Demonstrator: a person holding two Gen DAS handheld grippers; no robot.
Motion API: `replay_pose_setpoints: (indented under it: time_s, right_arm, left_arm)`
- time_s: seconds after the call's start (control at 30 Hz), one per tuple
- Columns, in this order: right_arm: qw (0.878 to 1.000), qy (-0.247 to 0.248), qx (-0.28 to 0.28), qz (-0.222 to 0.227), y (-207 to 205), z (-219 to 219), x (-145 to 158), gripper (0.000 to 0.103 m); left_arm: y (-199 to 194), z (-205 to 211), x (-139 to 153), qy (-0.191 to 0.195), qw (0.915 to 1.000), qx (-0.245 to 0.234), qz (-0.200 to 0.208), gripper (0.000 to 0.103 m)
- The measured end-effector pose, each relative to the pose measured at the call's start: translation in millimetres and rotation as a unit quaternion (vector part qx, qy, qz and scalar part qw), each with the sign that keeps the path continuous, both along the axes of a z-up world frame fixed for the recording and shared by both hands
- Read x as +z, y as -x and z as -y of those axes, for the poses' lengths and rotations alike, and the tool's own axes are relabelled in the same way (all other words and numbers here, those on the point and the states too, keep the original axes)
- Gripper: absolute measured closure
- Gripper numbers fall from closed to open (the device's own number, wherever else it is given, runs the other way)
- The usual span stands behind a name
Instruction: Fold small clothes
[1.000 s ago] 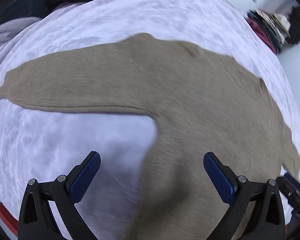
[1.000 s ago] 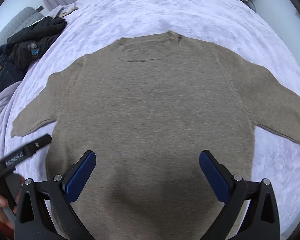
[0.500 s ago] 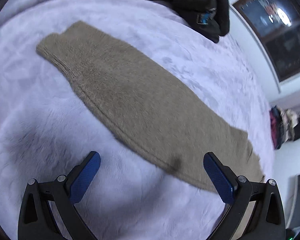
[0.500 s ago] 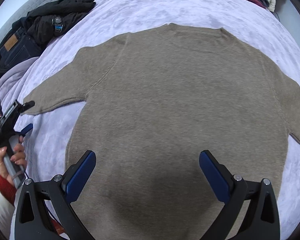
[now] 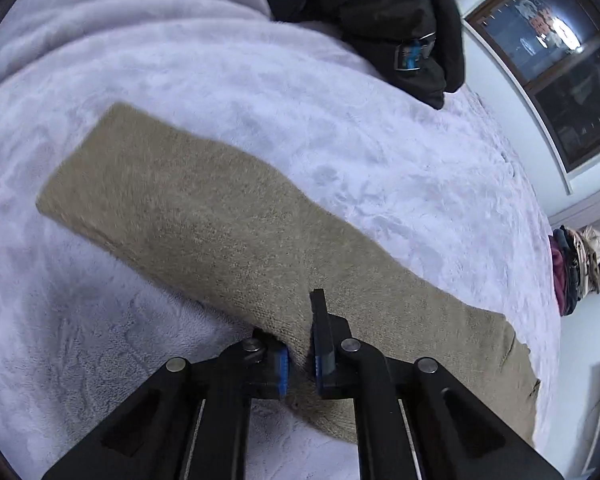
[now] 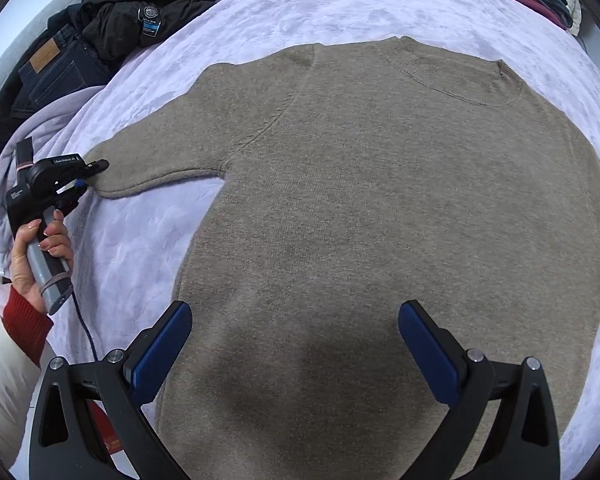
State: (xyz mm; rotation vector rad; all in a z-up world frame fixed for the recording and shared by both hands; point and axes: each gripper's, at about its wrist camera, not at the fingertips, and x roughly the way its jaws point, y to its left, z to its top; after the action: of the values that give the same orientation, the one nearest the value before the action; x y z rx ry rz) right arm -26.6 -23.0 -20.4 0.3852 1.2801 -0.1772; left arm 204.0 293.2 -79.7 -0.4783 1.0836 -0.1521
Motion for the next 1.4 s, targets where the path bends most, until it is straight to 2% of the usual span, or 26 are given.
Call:
replay_pose_setpoints:
  time_s: [0.07,0.2,0.33,0.43,0.53,0.63,0.7,0.77,0.87,0.9,0.97,1.03,1.13,1.2,1.3,1.4]
  right_arm:
    - [1.0,-0.004,-0.003,0.007,2,2,2,0.001]
    - [1.0,-0.013,-0.024,0.014,11,18,4,0.001]
    - [0.998,-0.022,-0.053,0.022,22,39,9,0.001]
    - [0.996,-0.02,-0.077,0.033,35,60,17,0.001]
    - [0.994,-0.015,-0.1,0.039,51,82,23,0.001]
    - [0.991,-0.011,-0.13,0.041,72,108,25,0.001]
    - [0.988,-0.011,-0.148,0.039,85,123,23,0.001]
    - [0.986,-0.012,-0.163,0.035,97,137,18,0.001]
    - [0.982,-0.018,-0.184,0.029,112,155,10,0.001]
    - [0.982,-0.018,-0.188,0.028,115,160,7,0.001]
    - [0.981,-0.015,-0.191,0.027,117,166,6,0.001]
    - [0.982,-0.009,-0.188,0.029,115,171,6,0.001]
    - [0.985,0.008,-0.171,0.037,103,176,12,0.001]
    - [0.987,0.024,-0.148,0.051,88,175,23,0.001]
    - [0.991,0.047,-0.094,0.081,52,167,39,0.001]
    - [0.992,0.066,-0.012,0.108,6,143,48,0.001]
  left_arm:
    - [5,14,21,-0.023,0.999,-0.023,0.032,0.093]
    - [19,59,67,-0.036,0.9911,-0.088,0.093,0.093]
    - [40,130,109,-0.015,0.9741,-0.174,0.144,0.094]
    - [59,188,125,0.005,0.9591,-0.235,0.158,0.094]
    - [83,258,121,0.003,0.9434,-0.295,0.152,0.094]
    - [106,312,101,-0.006,0.932,-0.339,0.128,0.093]
    - [123,345,83,-0.041,0.925,-0.359,0.117,0.093]
    - [138,371,59,-0.096,0.9162,-0.376,0.098,0.093]
    - [153,384,34,-0.143,0.9094,-0.383,0.079,0.092]
    - [158,383,33,-0.149,0.9089,-0.381,0.08,0.087]
    - [164,378,43,-0.145,0.9086,-0.381,0.092,0.04]
    - [173,371,66,-0.145,0.9057,-0.378,0.125,0.021]
    - [176,349,90,-0.158,0.9029,-0.366,0.162,0.02]
    - [169,324,101,-0.168,0.9102,-0.339,0.168,0.02]
    - [144,282,98,-0.2,0.9254,-0.285,0.15,0.02]
    - [129,237,81,-0.241,0.9318,-0.243,0.122,0.02]
